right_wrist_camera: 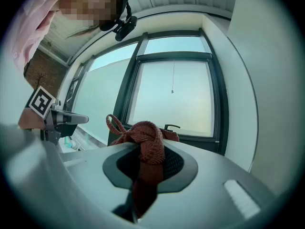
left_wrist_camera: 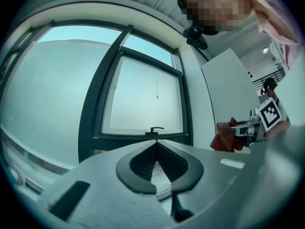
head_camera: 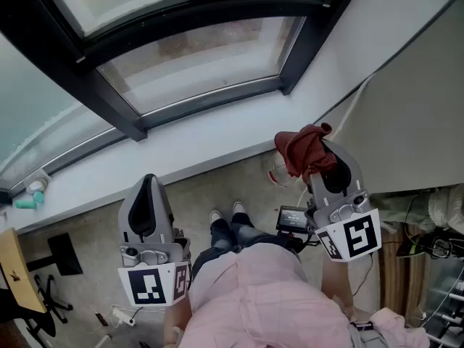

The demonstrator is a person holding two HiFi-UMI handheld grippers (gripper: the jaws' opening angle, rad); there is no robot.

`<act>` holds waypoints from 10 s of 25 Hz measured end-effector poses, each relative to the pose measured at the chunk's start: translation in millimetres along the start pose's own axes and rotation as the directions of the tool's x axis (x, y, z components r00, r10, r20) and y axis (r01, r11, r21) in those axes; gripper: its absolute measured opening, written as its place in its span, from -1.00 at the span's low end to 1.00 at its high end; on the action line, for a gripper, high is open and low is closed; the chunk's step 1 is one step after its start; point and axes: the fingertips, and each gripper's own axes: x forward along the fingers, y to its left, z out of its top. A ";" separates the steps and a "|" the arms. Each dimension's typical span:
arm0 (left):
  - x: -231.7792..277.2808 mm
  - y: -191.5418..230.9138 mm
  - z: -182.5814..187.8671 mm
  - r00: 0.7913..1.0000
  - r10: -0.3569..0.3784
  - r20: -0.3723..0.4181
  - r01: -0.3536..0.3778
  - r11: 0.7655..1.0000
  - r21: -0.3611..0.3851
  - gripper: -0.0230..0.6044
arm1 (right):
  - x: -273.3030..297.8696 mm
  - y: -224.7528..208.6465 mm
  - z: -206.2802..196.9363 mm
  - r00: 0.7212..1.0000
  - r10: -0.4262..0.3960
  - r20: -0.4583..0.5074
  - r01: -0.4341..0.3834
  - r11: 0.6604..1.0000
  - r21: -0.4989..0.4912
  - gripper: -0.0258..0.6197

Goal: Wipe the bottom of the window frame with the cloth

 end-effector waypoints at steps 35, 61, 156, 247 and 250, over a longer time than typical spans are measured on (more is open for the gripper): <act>84.8 44.4 -3.1 0.999 0.017 0.031 -0.019 0.999 0.048 -0.92 | 124.2 4.4 -11.0 0.988 0.140 0.072 -0.149 0.979 0.137 -0.72; 207.3 140.2 10.4 0.998 0.047 0.051 -0.049 0.998 0.039 -0.92 | 316.5 18.2 24.9 0.965 0.241 0.101 -0.254 0.958 0.134 -0.74; 235.8 261.5 17.2 0.996 -0.009 0.092 0.003 0.998 0.057 -0.92 | 580.0 183.8 40.3 0.948 0.138 -0.286 -0.230 0.920 -0.319 -0.74; 250.8 209.5 18.9 0.991 -0.092 0.101 0.090 0.996 0.021 -0.92 | 552.4 58.8 21.7 0.940 0.030 -0.339 -0.084 0.986 -0.146 -0.75; 251.5 206.7 18.6 0.990 -0.098 0.099 0.097 0.995 0.018 -0.92 | 550.5 50.5 20.1 0.940 0.017 -0.340 -0.071 0.987 -0.145 -0.74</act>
